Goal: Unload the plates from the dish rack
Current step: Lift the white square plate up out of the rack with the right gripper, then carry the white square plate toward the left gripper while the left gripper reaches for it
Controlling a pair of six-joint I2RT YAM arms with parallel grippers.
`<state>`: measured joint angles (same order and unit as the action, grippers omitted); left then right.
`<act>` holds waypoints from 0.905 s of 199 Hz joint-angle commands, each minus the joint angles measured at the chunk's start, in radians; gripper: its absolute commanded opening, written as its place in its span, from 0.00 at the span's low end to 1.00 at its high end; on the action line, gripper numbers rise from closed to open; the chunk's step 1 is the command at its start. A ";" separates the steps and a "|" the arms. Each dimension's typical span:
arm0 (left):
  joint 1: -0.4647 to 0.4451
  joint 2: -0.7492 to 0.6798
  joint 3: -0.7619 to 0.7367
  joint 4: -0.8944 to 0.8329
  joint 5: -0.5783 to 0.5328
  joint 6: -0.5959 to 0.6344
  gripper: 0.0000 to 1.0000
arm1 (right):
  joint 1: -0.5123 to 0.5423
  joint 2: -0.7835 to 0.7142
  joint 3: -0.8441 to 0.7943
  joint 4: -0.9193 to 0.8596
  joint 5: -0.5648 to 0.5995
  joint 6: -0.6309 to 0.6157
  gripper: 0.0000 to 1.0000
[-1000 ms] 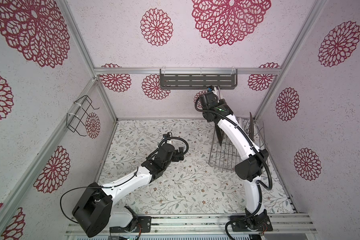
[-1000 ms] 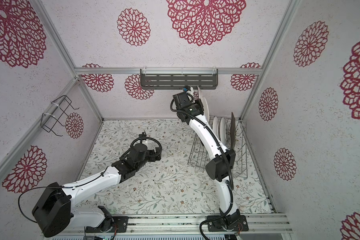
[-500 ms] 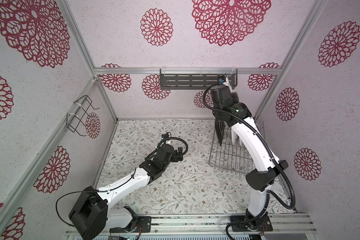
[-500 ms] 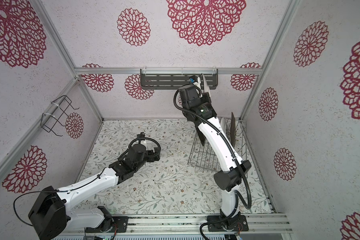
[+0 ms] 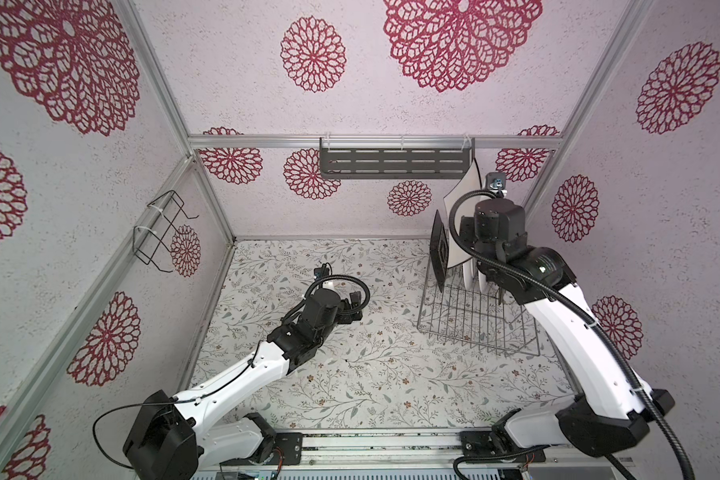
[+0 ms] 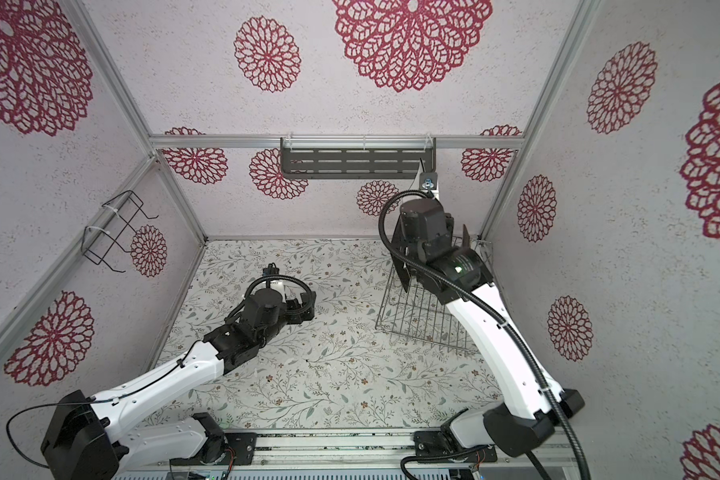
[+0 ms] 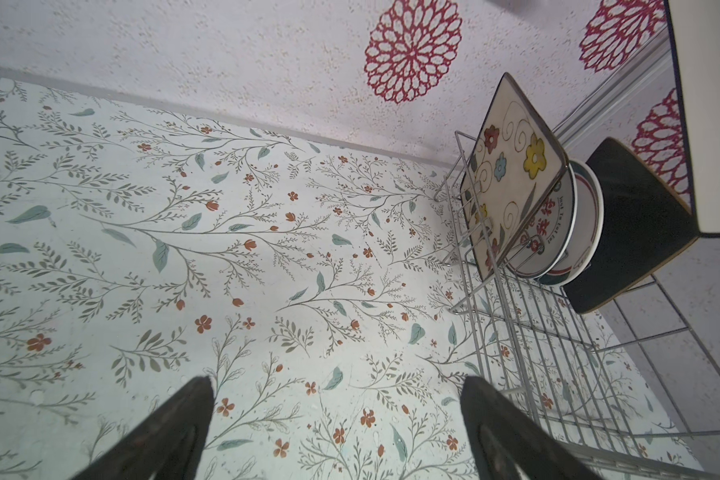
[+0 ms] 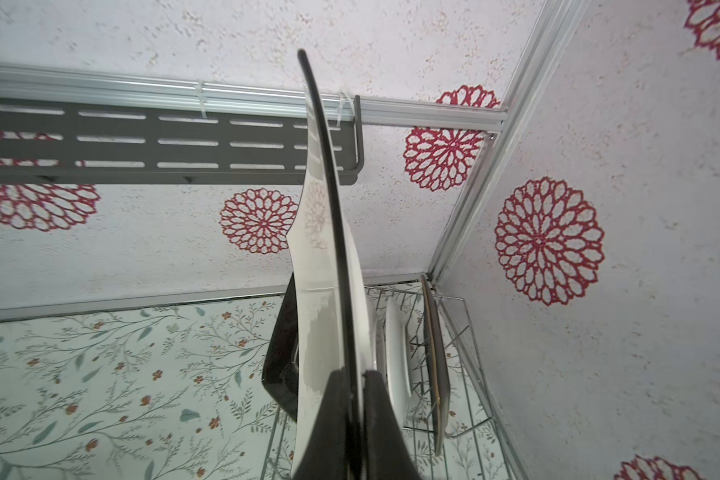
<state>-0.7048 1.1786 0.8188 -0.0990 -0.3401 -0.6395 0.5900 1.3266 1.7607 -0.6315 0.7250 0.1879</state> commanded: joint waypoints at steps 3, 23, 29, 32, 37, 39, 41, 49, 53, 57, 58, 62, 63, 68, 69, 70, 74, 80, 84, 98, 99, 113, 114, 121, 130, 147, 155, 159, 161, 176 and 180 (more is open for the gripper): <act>-0.015 -0.070 -0.006 -0.007 -0.018 -0.056 0.97 | 0.005 -0.165 -0.128 0.363 -0.139 0.175 0.00; -0.018 -0.116 -0.028 0.000 -0.032 -0.090 0.97 | 0.005 -0.229 -0.254 0.479 -0.246 0.281 0.00; -0.018 -0.130 -0.034 0.001 -0.035 -0.098 0.97 | 0.005 -0.243 -0.284 0.511 -0.267 0.311 0.00; -0.018 -0.136 -0.037 0.001 -0.038 -0.101 0.97 | 0.005 -0.249 -0.300 0.528 -0.277 0.329 0.00; -0.018 -0.147 -0.041 0.001 -0.041 -0.107 0.97 | 0.005 -0.261 -0.328 0.557 -0.292 0.354 0.00; -0.018 -0.151 -0.043 0.000 -0.044 -0.109 0.97 | 0.005 -0.265 -0.340 0.572 -0.296 0.363 0.00; -0.019 -0.156 -0.045 0.000 -0.047 -0.111 0.97 | 0.005 -0.270 -0.352 0.585 -0.300 0.373 0.00; -0.019 -0.175 -0.052 -0.005 -0.059 -0.123 0.97 | 0.005 -0.287 -0.397 0.637 -0.317 0.413 0.00; -0.019 -0.184 -0.055 -0.006 -0.063 -0.130 0.97 | 0.004 -0.294 -0.419 0.661 -0.323 0.430 0.00; -0.019 -0.194 -0.060 -0.007 -0.067 -0.134 0.97 | 0.005 -0.302 -0.441 0.687 -0.328 0.449 0.00; -0.019 -0.196 -0.060 -0.007 -0.067 -0.136 0.97 | 0.005 -0.304 -0.446 0.694 -0.330 0.453 0.00; -0.019 -0.207 -0.065 -0.007 -0.071 -0.139 0.97 | 0.007 -0.310 -0.468 0.721 -0.335 0.473 0.00; -0.019 -0.209 -0.066 -0.006 -0.073 -0.140 0.97 | 0.007 -0.311 -0.474 0.729 -0.337 0.476 0.00; -0.019 -0.222 -0.071 -0.007 -0.081 -0.145 0.97 | 0.007 -0.318 -0.502 0.767 -0.345 0.497 0.00; -0.019 -0.224 -0.071 -0.007 -0.082 -0.147 0.97 | 0.007 -0.319 -0.508 0.774 -0.347 0.499 0.00; -0.019 -0.227 -0.072 -0.008 -0.083 -0.149 0.97 | 0.007 -0.320 -0.513 0.781 -0.348 0.504 0.00; -0.019 -0.236 -0.075 -0.009 -0.089 -0.154 0.97 | 0.008 -0.323 -0.533 0.810 -0.354 0.522 0.00; -0.019 -0.250 -0.079 -0.011 -0.098 -0.163 0.97 | 0.008 -0.326 -0.565 0.858 -0.368 0.547 0.00; -0.020 -0.260 -0.082 -0.011 -0.105 -0.170 0.97 | 0.011 -0.326 -0.583 0.887 -0.380 0.559 0.00; -0.019 -0.292 -0.093 -0.003 -0.132 -0.193 0.97 | 0.024 -0.325 -0.653 0.994 -0.393 0.603 0.00; -0.019 -0.294 -0.094 -0.002 -0.135 -0.195 0.97 | 0.024 -0.325 -0.658 1.001 -0.392 0.607 0.00; -0.019 -0.316 -0.102 0.012 -0.158 -0.210 0.97 | 0.042 -0.321 -0.728 1.120 -0.381 0.625 0.00; -0.019 -0.318 -0.104 0.012 -0.160 -0.211 0.97 | 0.043 -0.321 -0.733 1.127 -0.378 0.626 0.00; -0.019 -0.325 -0.106 0.013 -0.175 -0.225 0.97 | 0.056 -0.319 -0.765 1.178 -0.357 0.637 0.00; -0.019 -0.332 -0.110 0.018 -0.183 -0.251 0.97 | 0.067 -0.312 -0.802 1.242 -0.339 0.640 0.00; -0.019 -0.328 -0.127 0.079 -0.175 -0.281 0.97 | 0.090 -0.292 -0.869 1.389 -0.315 0.655 0.00; -0.018 -0.323 -0.132 0.099 -0.166 -0.296 0.97 | 0.099 -0.279 -0.891 1.443 -0.313 0.658 0.00; -0.018 -0.319 -0.132 0.105 -0.161 -0.303 0.97 | 0.103 -0.274 -0.898 1.465 -0.307 0.664 0.00; -0.018 -0.318 -0.131 0.107 -0.158 -0.307 0.97 | 0.105 -0.269 -0.902 1.474 -0.306 0.667 0.00; -0.018 -0.307 -0.133 0.126 -0.131 -0.336 0.97 | 0.116 -0.248 -0.912 1.531 -0.306 0.673 0.00; -0.018 -0.306 -0.135 0.130 -0.124 -0.348 0.97 | 0.123 -0.240 -0.913 1.545 -0.306 0.674 0.00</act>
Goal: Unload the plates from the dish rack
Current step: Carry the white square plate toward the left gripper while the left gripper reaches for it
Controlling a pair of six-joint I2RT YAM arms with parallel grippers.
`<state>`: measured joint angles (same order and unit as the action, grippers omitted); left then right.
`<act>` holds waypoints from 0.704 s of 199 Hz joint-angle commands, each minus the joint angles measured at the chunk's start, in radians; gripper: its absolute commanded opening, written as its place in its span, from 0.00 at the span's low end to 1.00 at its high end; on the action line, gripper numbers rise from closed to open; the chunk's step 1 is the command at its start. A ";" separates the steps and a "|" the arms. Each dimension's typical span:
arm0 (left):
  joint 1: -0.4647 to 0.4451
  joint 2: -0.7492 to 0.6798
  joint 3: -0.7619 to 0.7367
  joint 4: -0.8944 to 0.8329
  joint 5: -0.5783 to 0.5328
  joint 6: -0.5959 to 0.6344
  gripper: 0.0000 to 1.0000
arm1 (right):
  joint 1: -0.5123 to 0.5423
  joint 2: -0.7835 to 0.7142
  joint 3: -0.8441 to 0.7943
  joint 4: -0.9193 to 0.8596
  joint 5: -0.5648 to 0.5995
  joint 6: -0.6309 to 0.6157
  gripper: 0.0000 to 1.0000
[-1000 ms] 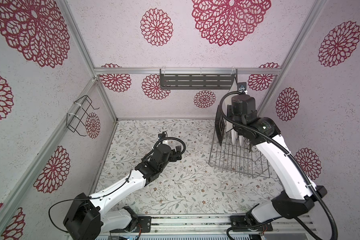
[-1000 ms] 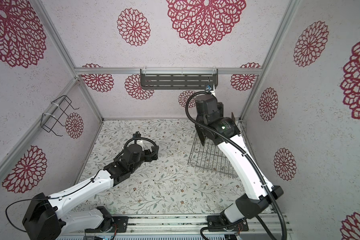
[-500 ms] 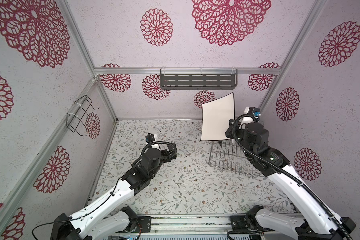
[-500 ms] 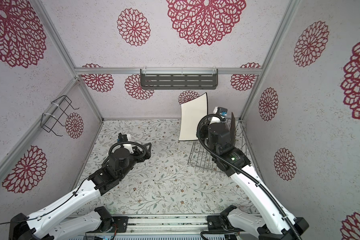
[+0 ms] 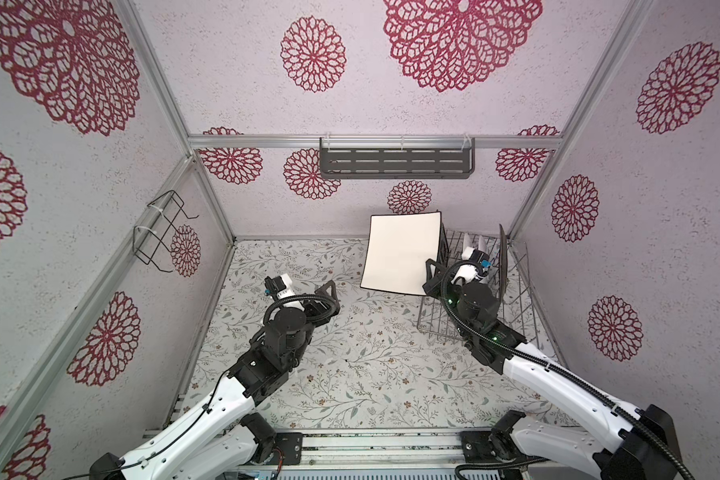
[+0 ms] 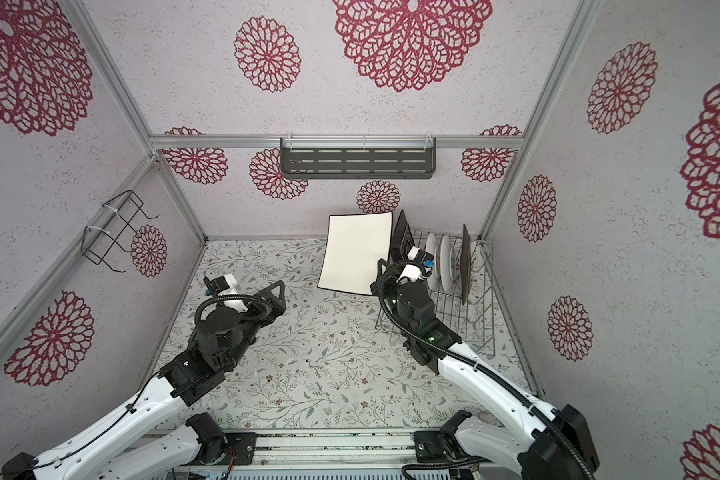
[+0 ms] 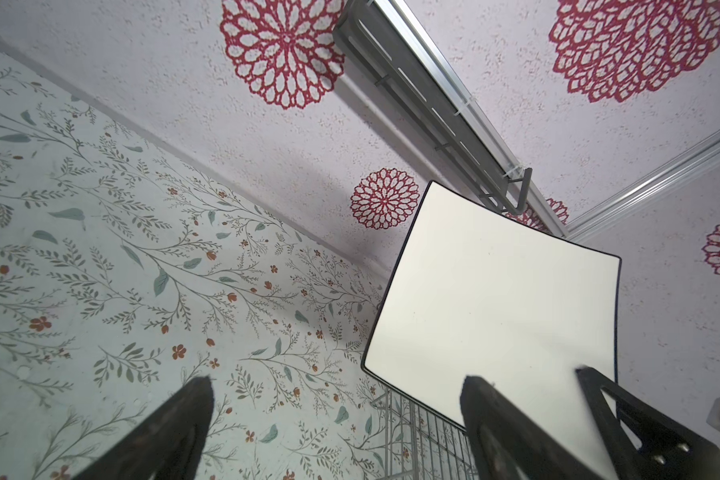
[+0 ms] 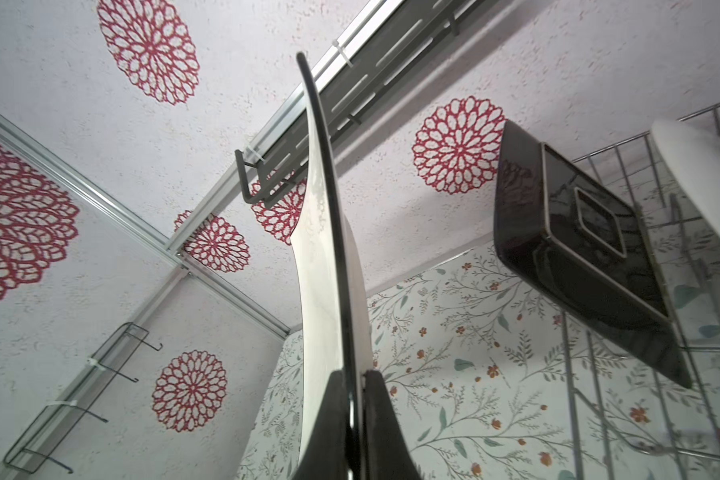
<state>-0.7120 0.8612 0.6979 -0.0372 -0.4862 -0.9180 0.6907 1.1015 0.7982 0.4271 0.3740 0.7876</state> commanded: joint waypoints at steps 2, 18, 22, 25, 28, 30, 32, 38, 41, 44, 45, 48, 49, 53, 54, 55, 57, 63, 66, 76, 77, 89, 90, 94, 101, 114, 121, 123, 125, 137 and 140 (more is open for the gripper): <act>-0.010 0.013 -0.016 0.071 0.028 -0.076 0.97 | 0.026 -0.010 0.049 0.498 0.045 0.074 0.00; -0.011 0.010 -0.044 0.123 0.063 -0.137 0.97 | 0.046 0.010 0.044 0.557 0.050 0.072 0.00; -0.011 0.007 -0.058 0.147 0.070 -0.151 0.97 | 0.050 0.013 0.041 0.567 0.054 0.073 0.00; -0.011 0.005 -0.067 0.164 0.074 -0.161 0.97 | 0.053 0.016 0.037 0.579 0.060 0.076 0.00; -0.012 0.003 -0.076 0.176 0.079 -0.173 0.97 | 0.058 0.018 0.031 0.595 0.068 0.081 0.00; -0.012 0.001 -0.082 0.184 0.082 -0.181 0.97 | 0.060 0.019 0.029 0.603 0.073 0.084 0.00; -0.011 -0.001 -0.086 0.190 0.082 -0.190 0.97 | 0.061 0.020 0.028 0.608 0.076 0.085 0.00; -0.011 -0.006 -0.098 0.202 0.086 -0.214 0.97 | 0.067 0.024 0.015 0.636 0.091 0.100 0.00; -0.011 -0.009 -0.105 0.213 0.087 -0.224 0.97 | 0.067 0.027 0.010 0.647 0.095 0.109 0.00; -0.011 -0.010 -0.110 0.221 0.086 -0.233 0.97 | 0.067 0.030 0.008 0.655 0.099 0.115 0.00; -0.011 -0.012 -0.113 0.222 0.085 -0.235 0.97 | 0.067 0.030 0.008 0.655 0.099 0.115 0.00; -0.011 -0.014 -0.118 0.228 0.081 -0.244 0.97 | 0.067 0.032 0.006 0.662 0.103 0.124 0.00; -0.010 -0.015 -0.119 0.230 0.080 -0.246 0.97 | 0.068 0.032 0.005 0.663 0.105 0.126 0.00; -0.011 -0.017 -0.127 0.240 0.077 -0.255 0.97 | 0.068 0.034 0.004 0.665 0.110 0.133 0.00; -0.011 -0.018 -0.129 0.242 0.076 -0.257 0.97 | 0.068 0.034 0.004 0.665 0.110 0.133 0.00; -0.011 -0.019 -0.132 0.245 0.076 -0.257 0.97 | 0.067 0.034 0.004 0.665 0.110 0.135 0.00; -0.011 -0.020 -0.135 0.251 0.075 -0.258 0.97 | 0.069 0.034 0.003 0.663 0.115 0.143 0.00; -0.011 -0.023 -0.142 0.270 0.078 -0.262 0.97 | 0.074 0.036 0.004 0.658 0.123 0.158 0.00; -0.012 -0.024 -0.146 0.279 0.078 -0.263 0.97 | 0.076 0.038 0.003 0.659 0.127 0.169 0.00; -0.011 -0.027 -0.154 0.298 0.075 -0.267 0.97 | 0.085 0.045 0.001 0.670 0.133 0.175 0.00; -0.011 -0.027 -0.154 0.301 0.075 -0.267 0.97 | 0.087 0.046 0.001 0.673 0.134 0.175 0.00; -0.012 -0.027 -0.164 0.340 0.077 -0.261 0.97 | 0.103 0.061 -0.005 0.700 0.153 0.177 0.00; -0.011 -0.027 -0.165 0.343 0.077 -0.261 0.97 | 0.105 0.062 -0.004 0.702 0.155 0.178 0.00; -0.011 -0.027 -0.169 0.358 0.077 -0.259 0.97 | 0.112 0.067 -0.005 0.709 0.163 0.180 0.00; -0.011 -0.025 -0.177 0.387 0.073 -0.258 0.97 | 0.117 0.077 -0.009 0.722 0.172 0.194 0.00; -0.010 -0.018 -0.193 0.454 0.061 -0.246 0.97 | 0.130 0.104 -0.006 0.755 0.183 0.207 0.00; -0.010 -0.012 -0.198 0.482 0.055 -0.240 0.97 | 0.134 0.117 -0.005 0.763 0.189 0.222 0.00; -0.010 -0.010 -0.199 0.488 0.053 -0.240 0.97 | 0.136 0.121 -0.004 0.763 0.191 0.227 0.00; -0.010 -0.009 -0.200 0.494 0.053 -0.240 0.97 | 0.136 0.123 -0.003 0.764 0.193 0.232 0.00; -0.010 0.000 -0.202 0.528 0.056 -0.229 0.97 | 0.137 0.142 0.007 0.766 0.200 0.245 0.00; -0.009 0.001 -0.202 0.531 0.059 -0.226 0.97 | 0.138 0.145 0.012 0.764 0.204 0.249 0.00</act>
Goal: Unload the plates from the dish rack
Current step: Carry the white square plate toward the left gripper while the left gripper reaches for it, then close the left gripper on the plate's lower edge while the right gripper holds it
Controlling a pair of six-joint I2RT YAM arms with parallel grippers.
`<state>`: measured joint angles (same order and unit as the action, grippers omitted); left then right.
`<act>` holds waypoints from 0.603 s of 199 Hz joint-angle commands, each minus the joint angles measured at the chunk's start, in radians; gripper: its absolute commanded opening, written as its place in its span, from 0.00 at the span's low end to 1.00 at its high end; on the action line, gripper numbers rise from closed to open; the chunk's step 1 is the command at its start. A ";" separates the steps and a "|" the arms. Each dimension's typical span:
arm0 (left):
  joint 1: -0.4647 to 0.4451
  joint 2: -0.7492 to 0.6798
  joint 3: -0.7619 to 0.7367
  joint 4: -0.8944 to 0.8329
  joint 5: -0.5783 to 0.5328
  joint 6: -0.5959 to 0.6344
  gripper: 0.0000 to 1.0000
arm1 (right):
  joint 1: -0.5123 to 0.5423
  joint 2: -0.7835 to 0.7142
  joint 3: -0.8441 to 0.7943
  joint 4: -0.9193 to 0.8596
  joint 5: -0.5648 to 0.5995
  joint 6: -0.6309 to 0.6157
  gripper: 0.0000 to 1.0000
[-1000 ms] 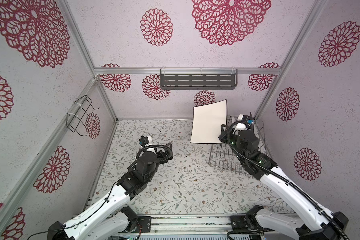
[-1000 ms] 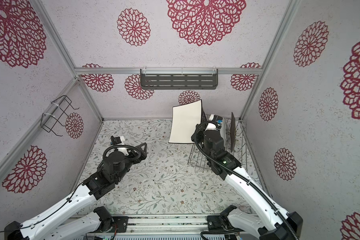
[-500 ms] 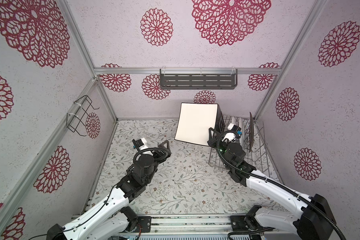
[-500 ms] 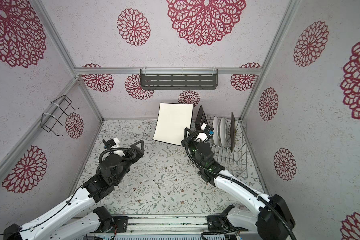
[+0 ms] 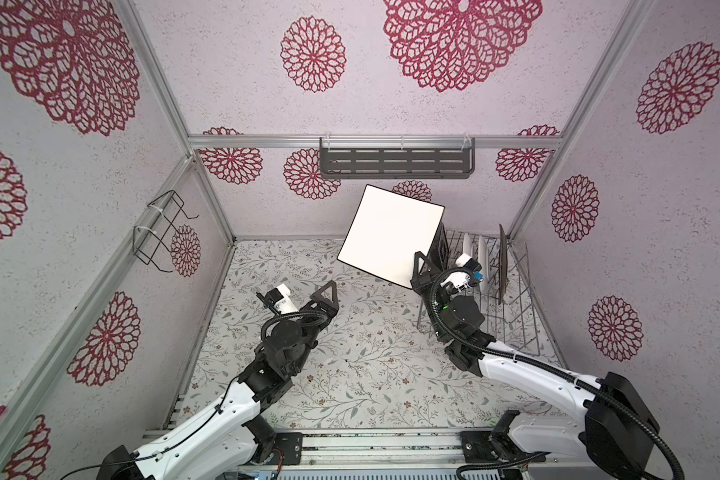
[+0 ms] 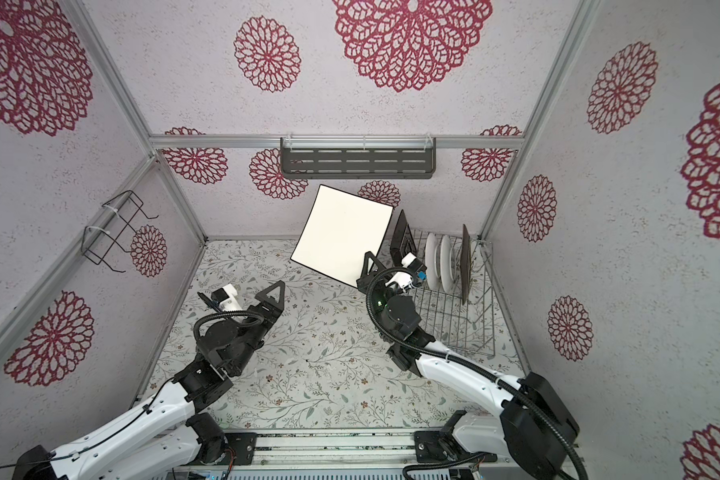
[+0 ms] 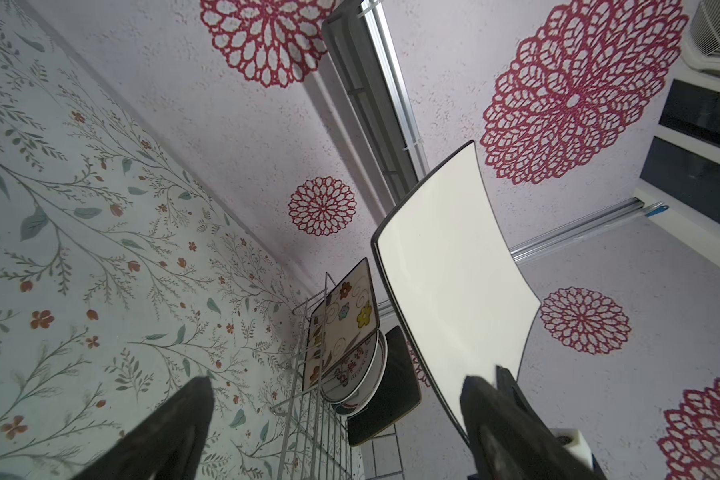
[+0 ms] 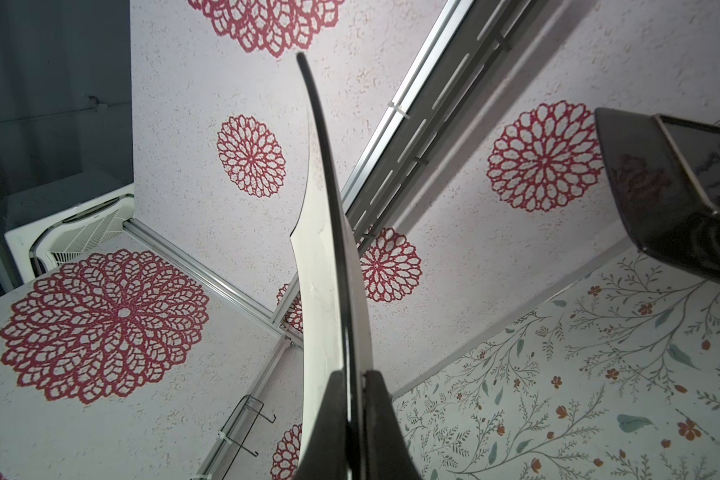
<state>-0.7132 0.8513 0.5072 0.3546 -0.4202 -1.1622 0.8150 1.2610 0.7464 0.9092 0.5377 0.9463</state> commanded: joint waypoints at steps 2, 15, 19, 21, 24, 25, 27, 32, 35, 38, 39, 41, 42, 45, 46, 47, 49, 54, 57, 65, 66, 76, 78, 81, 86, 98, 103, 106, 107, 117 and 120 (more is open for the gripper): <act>-0.008 0.012 -0.011 0.140 -0.007 0.021 0.97 | 0.015 -0.013 0.065 0.281 0.041 0.092 0.00; -0.008 0.015 -0.010 0.145 -0.005 0.018 0.97 | 0.020 0.002 0.078 0.269 0.055 0.120 0.00; -0.007 0.017 -0.011 0.151 -0.003 0.018 0.97 | 0.020 0.005 0.080 0.270 0.058 0.125 0.00; -0.006 0.018 -0.012 0.154 -0.002 0.018 0.97 | 0.021 0.009 0.082 0.270 0.060 0.128 0.00; -0.006 0.021 -0.013 0.159 0.000 0.016 0.97 | 0.021 0.013 0.084 0.271 0.062 0.132 0.00; -0.006 0.021 -0.013 0.161 0.002 0.016 0.97 | 0.022 0.014 0.084 0.272 0.064 0.134 0.00; -0.006 0.023 -0.014 0.166 0.003 0.015 0.97 | 0.023 0.016 0.085 0.272 0.067 0.140 0.00; -0.006 0.027 -0.016 0.177 0.006 0.013 0.97 | 0.024 0.023 0.085 0.275 0.070 0.153 0.00; -0.005 0.030 -0.018 0.183 0.007 0.011 0.97 | 0.025 0.028 0.085 0.282 0.069 0.157 0.00; -0.005 0.034 -0.019 0.190 0.008 0.008 0.97 | 0.025 0.032 0.085 0.293 0.067 0.159 0.00; -0.005 0.035 -0.020 0.193 0.008 0.007 0.97 | 0.025 0.034 0.085 0.297 0.066 0.160 0.00; -0.005 0.038 -0.021 0.198 0.009 0.004 0.97 | 0.025 0.037 0.083 0.306 0.065 0.160 0.00; -0.005 0.040 -0.022 0.202 0.009 0.002 0.97 | 0.025 0.039 0.082 0.310 0.065 0.160 0.00; -0.005 0.045 -0.023 0.212 0.010 0.000 0.97 | 0.025 0.044 0.081 0.321 0.062 0.162 0.00; -0.005 0.047 -0.024 0.216 0.011 0.000 0.97 | 0.026 0.047 0.081 0.326 0.061 0.163 0.00; -0.005 0.050 -0.024 0.221 0.012 0.000 0.97 | 0.026 0.048 0.080 0.330 0.061 0.164 0.00; -0.005 0.054 -0.025 0.229 0.014 -0.002 0.97 | 0.026 0.050 0.078 0.336 0.060 0.169 0.00; -0.005 0.063 -0.025 0.242 0.021 -0.001 0.97 | 0.027 0.056 0.073 0.350 0.058 0.183 0.00; -0.005 0.072 -0.023 0.245 0.026 -0.001 0.97 | 0.028 0.060 0.071 0.357 0.057 0.191 0.00; -0.005 0.094 -0.017 0.253 0.044 -0.008 0.97 | 0.030 0.069 0.063 0.378 0.055 0.204 0.00; -0.005 0.097 -0.015 0.256 0.046 -0.009 0.97 | 0.032 0.070 0.063 0.379 0.055 0.204 0.00; -0.005 0.127 -0.012 0.290 0.073 -0.009 0.97 | 0.038 0.075 0.053 0.400 0.060 0.217 0.00; -0.005 0.131 -0.011 0.294 0.078 -0.009 0.97 | 0.039 0.075 0.051 0.404 0.061 0.220 0.00; -0.005 0.139 -0.009 0.299 0.081 -0.011 0.97 | 0.041 0.075 0.046 0.408 0.064 0.222 0.00; -0.005 0.149 -0.007 0.300 0.085 -0.018 0.97 | 0.046 0.074 0.040 0.417 0.066 0.224 0.00; -0.005 0.172 -0.007 0.319 0.101 -0.037 0.98 | 0.055 0.066 0.016 0.429 0.094 0.261 0.00; -0.006 0.181 -0.007 0.328 0.112 -0.044 0.98 | 0.055 0.066 0.001 0.446 0.106 0.280 0.00; -0.006 0.188 -0.006 0.335 0.116 -0.048 0.98 | 0.057 0.068 -0.009 0.467 0.112 0.286 0.00; -0.006 0.190 -0.006 0.338 0.117 -0.050 0.98 | 0.056 0.068 -0.010 0.470 0.114 0.287 0.00; -0.011 0.212 0.001 0.366 0.135 -0.053 0.99 | 0.058 0.064 -0.034 0.500 0.124 0.288 0.00; -0.013 0.220 0.003 0.370 0.141 -0.054 0.99 | 0.059 0.061 -0.039 0.498 0.128 0.291 0.00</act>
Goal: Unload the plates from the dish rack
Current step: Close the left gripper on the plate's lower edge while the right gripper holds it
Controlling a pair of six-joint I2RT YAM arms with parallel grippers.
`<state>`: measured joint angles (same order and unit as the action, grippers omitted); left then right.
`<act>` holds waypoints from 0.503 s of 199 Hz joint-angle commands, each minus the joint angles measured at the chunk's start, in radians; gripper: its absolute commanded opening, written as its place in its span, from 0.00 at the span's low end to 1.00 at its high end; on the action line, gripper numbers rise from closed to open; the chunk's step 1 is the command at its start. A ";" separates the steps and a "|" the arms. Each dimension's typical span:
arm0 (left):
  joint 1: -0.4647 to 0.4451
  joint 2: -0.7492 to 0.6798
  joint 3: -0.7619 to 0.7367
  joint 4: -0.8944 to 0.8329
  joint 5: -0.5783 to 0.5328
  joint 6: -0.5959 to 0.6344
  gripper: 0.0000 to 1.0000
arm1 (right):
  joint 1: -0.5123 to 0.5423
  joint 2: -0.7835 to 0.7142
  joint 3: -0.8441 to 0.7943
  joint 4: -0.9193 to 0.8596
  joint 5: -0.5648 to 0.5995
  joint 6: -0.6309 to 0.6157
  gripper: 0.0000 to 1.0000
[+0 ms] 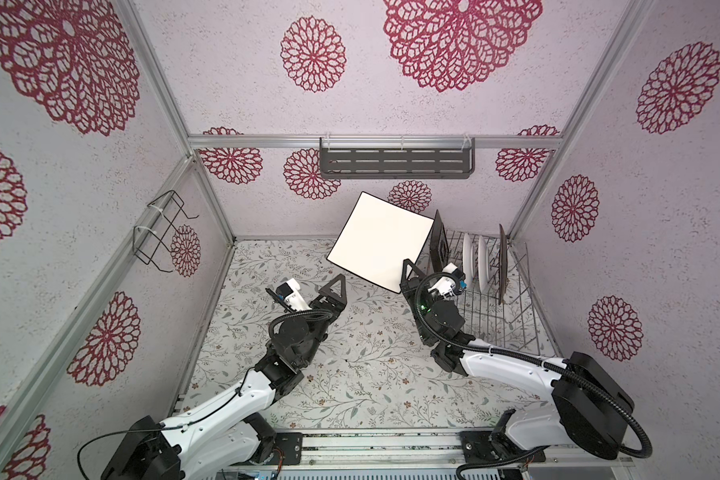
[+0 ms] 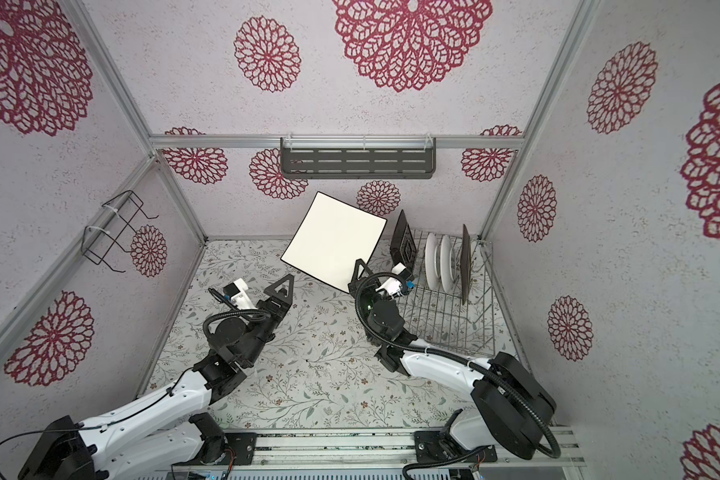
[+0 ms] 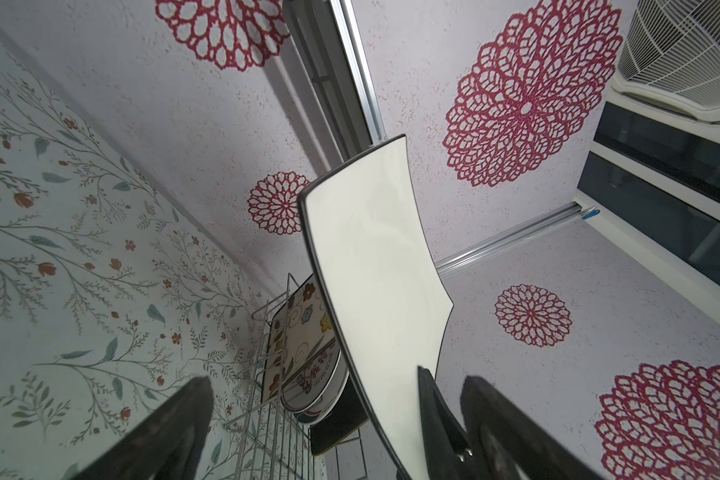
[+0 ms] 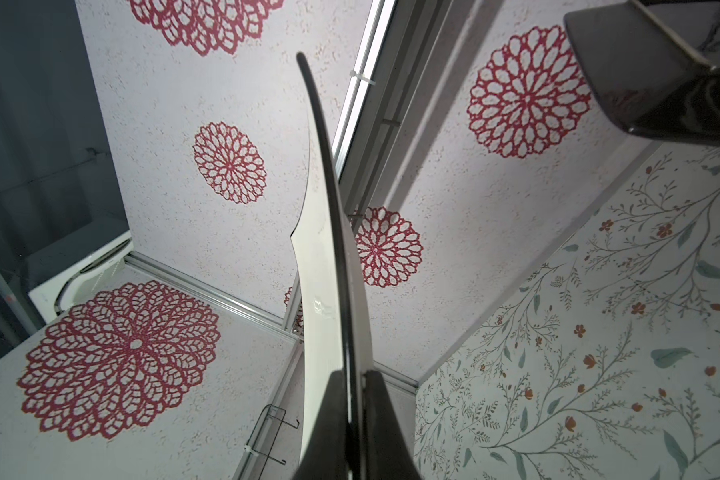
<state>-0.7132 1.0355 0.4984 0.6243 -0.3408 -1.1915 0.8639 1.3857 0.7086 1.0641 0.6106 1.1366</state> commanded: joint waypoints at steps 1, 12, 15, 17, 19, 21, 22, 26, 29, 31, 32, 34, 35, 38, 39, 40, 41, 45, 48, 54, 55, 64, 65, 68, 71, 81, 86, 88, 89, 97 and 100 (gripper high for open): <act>-0.013 0.038 0.013 0.101 0.062 -0.024 0.99 | 0.011 -0.065 -0.003 0.340 0.056 0.102 0.00; -0.026 0.066 0.030 0.102 0.074 -0.020 1.00 | 0.013 -0.085 -0.017 0.306 0.065 0.114 0.00; -0.030 0.073 0.034 0.102 0.073 -0.018 1.00 | 0.014 -0.088 -0.019 0.302 0.067 0.112 0.00; -0.033 0.077 0.036 0.103 0.071 -0.017 1.00 | 0.015 -0.093 -0.023 0.294 0.070 0.107 0.00; -0.035 0.082 0.038 0.104 0.071 -0.014 1.00 | 0.016 -0.096 -0.025 0.290 0.072 0.104 0.00; -0.038 0.087 0.038 0.106 0.070 -0.013 1.00 | 0.018 -0.099 -0.026 0.286 0.074 0.102 0.00; -0.040 0.089 0.040 0.107 0.071 -0.012 1.00 | 0.018 -0.100 -0.027 0.284 0.075 0.102 0.00; -0.047 0.099 0.040 0.114 0.067 -0.010 1.00 | 0.020 -0.104 -0.032 0.277 0.081 0.101 0.00; -0.050 0.105 0.040 0.121 0.063 -0.010 1.00 | 0.022 -0.107 -0.036 0.277 0.083 0.101 0.00; -0.052 0.109 0.040 0.127 0.059 -0.009 1.00 | 0.023 -0.108 -0.038 0.277 0.084 0.102 0.00; -0.053 0.111 0.039 0.130 0.058 -0.008 1.00 | 0.023 -0.108 -0.040 0.278 0.084 0.101 0.00; -0.055 0.116 0.039 0.137 0.057 -0.008 0.99 | 0.023 -0.109 -0.043 0.281 0.084 0.101 0.00; -0.056 0.117 0.039 0.140 0.056 -0.008 0.99 | 0.023 -0.109 -0.044 0.283 0.084 0.101 0.00; -0.058 0.125 0.037 0.150 0.053 -0.009 0.99 | 0.025 -0.109 -0.049 0.290 0.086 0.101 0.00; -0.058 0.127 0.038 0.153 0.053 -0.009 0.99 | 0.025 -0.109 -0.051 0.292 0.086 0.101 0.00; -0.058 0.129 0.037 0.156 0.053 -0.010 0.99 | 0.026 -0.109 -0.052 0.295 0.087 0.101 0.00; -0.058 0.131 0.037 0.160 0.052 -0.010 0.99 | 0.026 -0.108 -0.054 0.298 0.088 0.101 0.00; -0.058 0.139 0.036 0.169 0.048 -0.009 0.99 | 0.028 -0.107 -0.057 0.307 0.090 0.101 0.00; -0.058 0.145 0.036 0.175 0.047 -0.010 0.99 | 0.029 -0.105 -0.063 0.318 0.092 0.102 0.00; -0.058 0.156 0.035 0.186 0.038 -0.015 0.99 | 0.031 -0.101 -0.068 0.333 0.092 0.103 0.00; -0.058 0.158 0.035 0.188 0.037 -0.015 0.99 | 0.031 -0.100 -0.070 0.339 0.092 0.104 0.00; -0.057 0.171 0.036 0.208 0.034 -0.013 0.98 | 0.033 -0.095 -0.075 0.349 0.094 0.113 0.00; -0.057 0.172 0.037 0.209 0.034 -0.013 0.98 | 0.033 -0.095 -0.075 0.349 0.094 0.114 0.00; -0.057 0.174 0.037 0.211 0.033 -0.013 0.98 | 0.034 -0.093 -0.075 0.349 0.094 0.117 0.00; -0.057 0.178 0.039 0.213 0.033 -0.013 0.98 | 0.035 -0.093 -0.075 0.349 0.094 0.119 0.00; -0.056 0.187 0.052 0.208 0.033 -0.007 0.97 | 0.043 -0.089 -0.070 0.344 0.094 0.119 0.00; -0.055 0.192 0.060 0.205 0.037 -0.006 0.97 | 0.045 -0.086 -0.068 0.343 0.093 0.120 0.00; -0.055 0.194 0.063 0.204 0.038 -0.006 0.97 | 0.047 -0.085 -0.066 0.343 0.094 0.120 0.00; -0.055 0.194 0.064 0.204 0.041 -0.006 0.97 | 0.047 -0.085 -0.066 0.343 0.094 0.120 0.00; -0.056 0.201 0.073 0.204 0.050 -0.003 0.97 | 0.052 -0.081 -0.062 0.346 0.091 0.119 0.00; -0.055 0.203 0.076 0.204 0.050 -0.003 0.97 | 0.053 -0.080 -0.061 0.346 0.091 0.119 0.00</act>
<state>-0.7666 1.2251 0.5243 0.7734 -0.3008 -1.2057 0.8948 1.3655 0.5804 1.1267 0.6975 1.1999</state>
